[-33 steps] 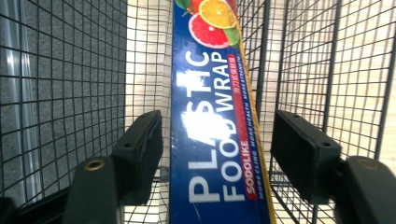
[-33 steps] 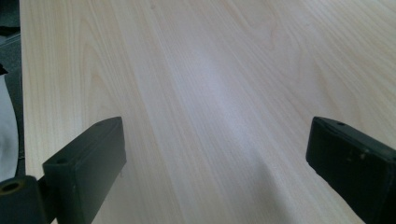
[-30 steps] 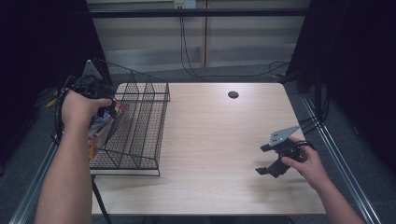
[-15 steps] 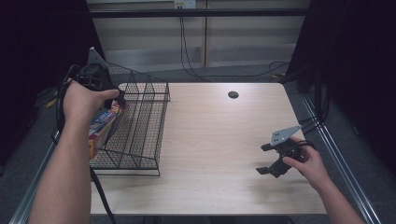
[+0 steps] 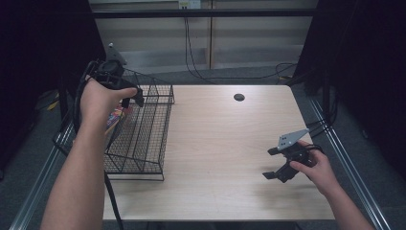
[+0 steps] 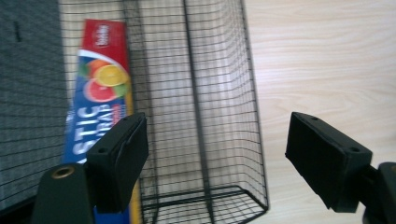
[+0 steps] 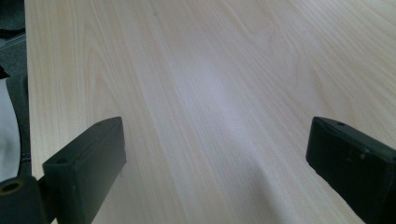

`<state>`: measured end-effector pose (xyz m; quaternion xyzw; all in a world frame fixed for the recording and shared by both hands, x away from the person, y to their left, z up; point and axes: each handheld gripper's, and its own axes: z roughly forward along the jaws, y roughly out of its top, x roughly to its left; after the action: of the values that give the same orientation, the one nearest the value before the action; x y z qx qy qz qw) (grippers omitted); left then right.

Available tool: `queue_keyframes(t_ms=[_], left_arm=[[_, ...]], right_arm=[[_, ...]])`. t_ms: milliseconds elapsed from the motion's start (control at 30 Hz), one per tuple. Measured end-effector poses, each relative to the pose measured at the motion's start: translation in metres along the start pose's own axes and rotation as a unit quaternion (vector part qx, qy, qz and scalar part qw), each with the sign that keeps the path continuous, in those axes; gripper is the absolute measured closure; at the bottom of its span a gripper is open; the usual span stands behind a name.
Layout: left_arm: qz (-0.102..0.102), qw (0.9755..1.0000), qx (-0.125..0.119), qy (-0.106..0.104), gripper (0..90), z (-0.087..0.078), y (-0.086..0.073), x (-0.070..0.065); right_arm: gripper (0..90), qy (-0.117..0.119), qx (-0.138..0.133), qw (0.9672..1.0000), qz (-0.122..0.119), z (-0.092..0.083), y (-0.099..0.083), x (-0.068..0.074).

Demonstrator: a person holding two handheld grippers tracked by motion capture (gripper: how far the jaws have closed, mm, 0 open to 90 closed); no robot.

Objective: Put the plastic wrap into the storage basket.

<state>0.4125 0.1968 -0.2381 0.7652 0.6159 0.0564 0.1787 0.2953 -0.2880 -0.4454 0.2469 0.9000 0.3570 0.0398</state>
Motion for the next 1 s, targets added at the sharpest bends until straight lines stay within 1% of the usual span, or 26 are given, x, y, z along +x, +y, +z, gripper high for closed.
queue_keyframes(t_ms=[67,133,233,267,433,500,533,567,600,700,767,867,900,933,967,1000], left_arm=[[0.005,1.0,0.0,-0.002,21.2,0.003,0.001,-0.005],[0.004,1.0,-0.005,-0.007,21.1,0.005,0.001,-0.009],[0.013,0.9999,-0.003,-0.005,20.9,0.007,0.002,-0.013],[0.013,0.9999,-0.004,-0.009,20.9,0.008,0.003,-0.015],[0.026,0.9996,-0.004,-0.014,20.1,0.014,0.005,-0.023],[0.025,0.9995,-0.004,-0.018,20.1,0.017,0.006,-0.027],[0.03,0.9993,-0.005,-0.02,19.8,0.018,0.006,-0.029],[0.03,0.9993,-0.007,-0.021,19.7,0.019,0.007,-0.03],[0.034,0.9992,-0.004,-0.023,19.7,0.02,0.007,-0.032],[0.043,0.9986,-0.004,-0.029,19.2,0.021,0.008,-0.038],[0.044,0.9984,-0.008,-0.033,18.6,0.022,0.008,-0.043],[0.052,0.9979,-0.008,-0.037,17.7,0.024,0.009,-0.05],[0.06,0.9975,-0.007,-0.038,17.2,0.024,0.01,-0.052],[0.058,0.9974,-0.007,-0.041,16.8,0.025,0.01,-0.054],[0.063,0.9971,-0.006,-0.041,16.6,0.026,0.01,-0.056],[0.064,0.997,-0.008,-0.042,16.4,0.027,0.01,-0.059]], right_arm=[[4.3,-0.001,0.001,1.0,0.002,-0.001,0.0,0.0],[4.3,0.002,-0.002,1.0,0.0,-0.001,0.0,0.0],[4.3,0.001,-0.002,1.0,0.001,-0.002,-0.001,0.0],[4.3,-0.001,-0.001,1.0,0.002,-0.002,-0.001,0.0],[4.3,0.0,-0.002,1.0,0.001,-0.002,-0.001,0.0],[4.3,0.0,-0.002,1.0,0.001,-0.002,-0.001,0.0],[4.3,0.0,-0.002,1.0,0.001,-0.001,-0.001,0.0],[4.3,0.0,-0.001,1.0,0.001,-0.001,-0.001,0.0],[4.3,-0.001,0.0,1.0,0.002,-0.001,-0.001,0.0],[4.3,-0.001,0.001,1.0,0.002,-0.001,-0.001,0.0],[4.3,0.0,0.0,1.0,0.001,-0.001,-0.001,0.0],[4.3,-0.001,0.0,1.0,0.002,-0.001,-0.001,0.0],[4.3,-0.001,0.0,1.0,0.002,-0.001,-0.001,0.0],[4.3,0.0,-0.001,1.0,0.0,-0.001,-0.001,0.0],[4.3,0.0,-0.001,1.0,0.0,-0.001,-0.001,0.0],[4.3,0.0,-0.001,1.0,-0.001,-0.001,-0.001,0.0]])
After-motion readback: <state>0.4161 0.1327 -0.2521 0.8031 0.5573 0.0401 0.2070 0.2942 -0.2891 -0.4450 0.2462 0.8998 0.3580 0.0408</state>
